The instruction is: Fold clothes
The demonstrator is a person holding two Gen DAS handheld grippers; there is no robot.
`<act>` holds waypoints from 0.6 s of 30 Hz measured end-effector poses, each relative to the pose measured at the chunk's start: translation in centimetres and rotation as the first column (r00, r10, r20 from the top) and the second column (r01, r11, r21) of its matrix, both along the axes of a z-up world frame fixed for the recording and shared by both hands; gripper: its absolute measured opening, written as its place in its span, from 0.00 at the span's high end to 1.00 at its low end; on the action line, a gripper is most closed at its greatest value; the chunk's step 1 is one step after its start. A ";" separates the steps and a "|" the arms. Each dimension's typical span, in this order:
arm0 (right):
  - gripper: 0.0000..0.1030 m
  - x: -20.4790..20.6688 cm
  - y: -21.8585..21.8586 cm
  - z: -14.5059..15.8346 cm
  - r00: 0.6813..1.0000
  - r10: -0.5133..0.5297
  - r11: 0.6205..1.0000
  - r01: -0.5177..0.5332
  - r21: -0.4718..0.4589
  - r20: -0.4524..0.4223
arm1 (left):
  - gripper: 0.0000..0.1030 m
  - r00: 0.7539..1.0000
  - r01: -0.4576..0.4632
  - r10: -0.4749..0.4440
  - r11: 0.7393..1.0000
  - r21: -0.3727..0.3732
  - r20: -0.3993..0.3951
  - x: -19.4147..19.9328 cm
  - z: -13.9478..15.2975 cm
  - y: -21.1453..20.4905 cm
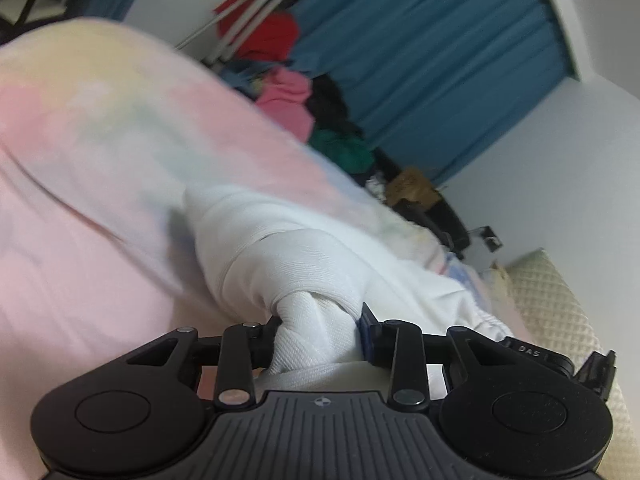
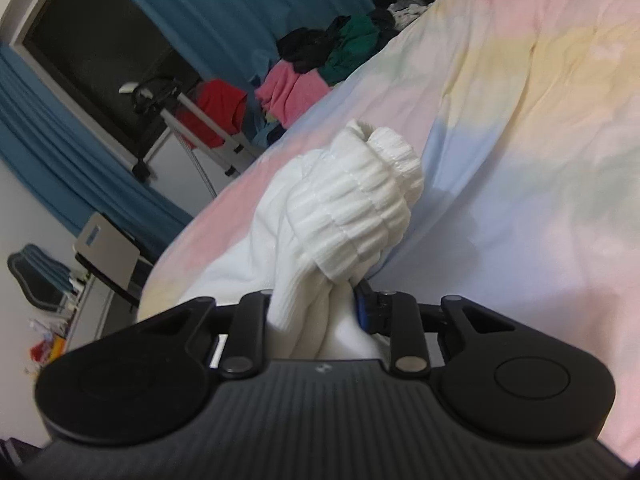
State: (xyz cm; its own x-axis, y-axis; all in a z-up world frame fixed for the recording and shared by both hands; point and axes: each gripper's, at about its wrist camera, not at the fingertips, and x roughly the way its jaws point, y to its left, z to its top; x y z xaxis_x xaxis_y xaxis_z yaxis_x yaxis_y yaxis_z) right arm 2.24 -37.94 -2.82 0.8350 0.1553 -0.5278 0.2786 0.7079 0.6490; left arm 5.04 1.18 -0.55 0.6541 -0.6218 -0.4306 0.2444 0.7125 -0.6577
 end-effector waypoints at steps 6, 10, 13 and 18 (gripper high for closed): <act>0.72 -1.0 -3.4 1.1 0.998 -0.005 0.991 0.012 0.132 -0.055 | 0.65 0.998 -0.013 0.011 1.000 0.022 0.060 0.9 6.2 -4.5; 0.72 -2.1 -4.0 1.9 0.997 -0.016 0.986 0.028 0.166 -0.077 | 0.65 0.995 0.015 -0.022 0.997 0.069 0.094 1.6 8.6 -7.1; 0.72 -3.0 -4.2 2.7 0.997 -0.026 0.986 0.037 0.164 -0.067 | 0.65 0.994 0.036 -0.046 0.994 0.104 0.096 1.5 8.6 -8.3; 0.72 -4.6 -4.5 4.0 0.998 -0.044 0.986 0.052 0.161 -0.052 | 0.65 0.998 0.048 -0.051 0.997 0.063 0.042 1.2 7.8 -8.0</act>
State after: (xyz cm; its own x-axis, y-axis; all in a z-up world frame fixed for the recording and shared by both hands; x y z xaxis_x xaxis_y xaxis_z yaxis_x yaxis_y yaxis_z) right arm -2.31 -42.47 1.22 0.8179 0.2023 -0.5387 0.3433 0.5798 0.7389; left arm 6.20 -6.82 7.25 0.6421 -0.6271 -0.4409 0.3083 0.7378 -0.6004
